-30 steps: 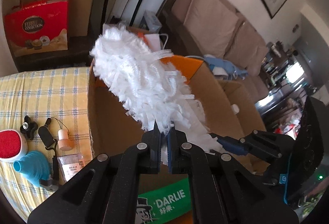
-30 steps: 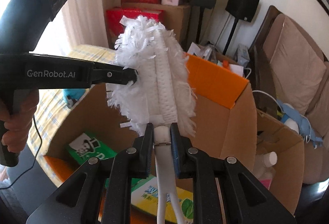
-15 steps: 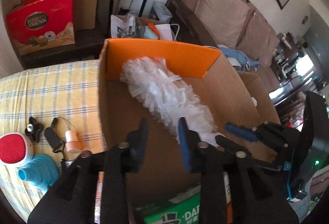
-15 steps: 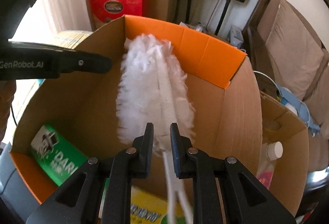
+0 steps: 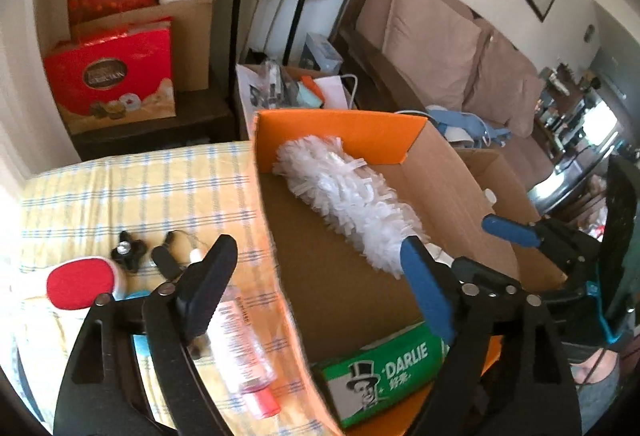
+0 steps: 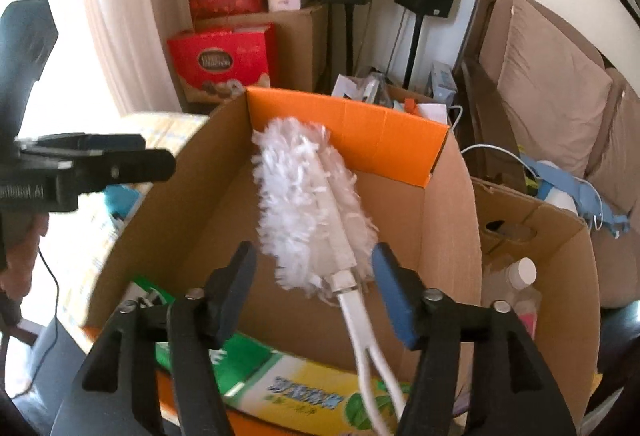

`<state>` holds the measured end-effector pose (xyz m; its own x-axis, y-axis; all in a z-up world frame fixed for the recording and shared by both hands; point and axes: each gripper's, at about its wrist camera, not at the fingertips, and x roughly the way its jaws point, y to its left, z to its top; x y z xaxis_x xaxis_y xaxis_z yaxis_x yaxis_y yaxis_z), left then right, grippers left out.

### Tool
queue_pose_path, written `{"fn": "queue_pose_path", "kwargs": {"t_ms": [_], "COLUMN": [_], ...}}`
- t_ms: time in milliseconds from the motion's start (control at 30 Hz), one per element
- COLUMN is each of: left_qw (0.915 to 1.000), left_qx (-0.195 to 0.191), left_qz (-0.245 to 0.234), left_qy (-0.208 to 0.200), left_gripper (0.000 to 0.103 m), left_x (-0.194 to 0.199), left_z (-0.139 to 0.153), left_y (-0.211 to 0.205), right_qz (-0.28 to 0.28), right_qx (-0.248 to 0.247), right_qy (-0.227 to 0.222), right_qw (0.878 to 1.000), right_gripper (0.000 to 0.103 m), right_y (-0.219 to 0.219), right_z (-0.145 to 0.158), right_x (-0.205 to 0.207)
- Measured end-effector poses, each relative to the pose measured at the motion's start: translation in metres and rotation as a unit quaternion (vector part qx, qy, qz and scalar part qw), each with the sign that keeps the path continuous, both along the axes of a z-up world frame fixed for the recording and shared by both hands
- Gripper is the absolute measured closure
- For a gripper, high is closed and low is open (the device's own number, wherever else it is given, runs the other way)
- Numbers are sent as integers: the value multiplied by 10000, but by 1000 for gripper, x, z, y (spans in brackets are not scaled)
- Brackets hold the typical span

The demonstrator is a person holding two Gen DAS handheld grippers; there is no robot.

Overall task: Organize objects
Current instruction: 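Lower the feather duster into the cardboard box and open the left tool, then move the left tool back over the table toward the lint brush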

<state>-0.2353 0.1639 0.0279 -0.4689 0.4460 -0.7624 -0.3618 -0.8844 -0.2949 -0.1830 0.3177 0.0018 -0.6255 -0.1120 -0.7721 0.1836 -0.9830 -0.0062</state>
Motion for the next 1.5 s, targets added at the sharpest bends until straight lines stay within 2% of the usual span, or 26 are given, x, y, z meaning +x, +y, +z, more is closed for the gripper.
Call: {"fn": "queue_pose_path", "kwargs": {"t_ms": [67, 300, 500, 567, 667, 933, 1333, 1500], "left_qw": [10000, 9993, 9978, 9972, 9957, 9895, 9892, 9879], "left_qx": [15, -88, -154, -213, -387, -793, -833, -807], "left_qz": [53, 351, 624, 680, 751, 1006, 999, 1166], "left_qy": [25, 127, 183, 239, 373, 663, 675, 624], "left_gripper": [18, 3, 1, 1, 0, 0, 0, 0], "left_x": [4, 20, 29, 32, 38, 57, 73, 77], "left_z": [2, 4, 4, 5, 8, 13, 8, -1], "left_y": [-10, -46, -74, -84, -94, -122, -169, -193], "right_qz": [-85, -122, -171, -214, -290, -269, -37, 80], "right_qx": [-74, -163, -286, -341, -500, -592, -524, -565], "right_qy": [31, 136, 109, 109, 144, 287, 367, 328], "right_qw": [9999, 9997, 9994, 9991, 9982, 9975, 9979, 9978], "right_gripper": [30, 25, 17, 9, 3, 0, 0, 0], "right_y": [-6, -31, -50, -54, -59, -82, -126, -142], "right_z": [6, 18, 21, 21, 25, 37, 41, 34], "right_x": [3, 13, 15, 15, 15, 18, 20, 16]}}
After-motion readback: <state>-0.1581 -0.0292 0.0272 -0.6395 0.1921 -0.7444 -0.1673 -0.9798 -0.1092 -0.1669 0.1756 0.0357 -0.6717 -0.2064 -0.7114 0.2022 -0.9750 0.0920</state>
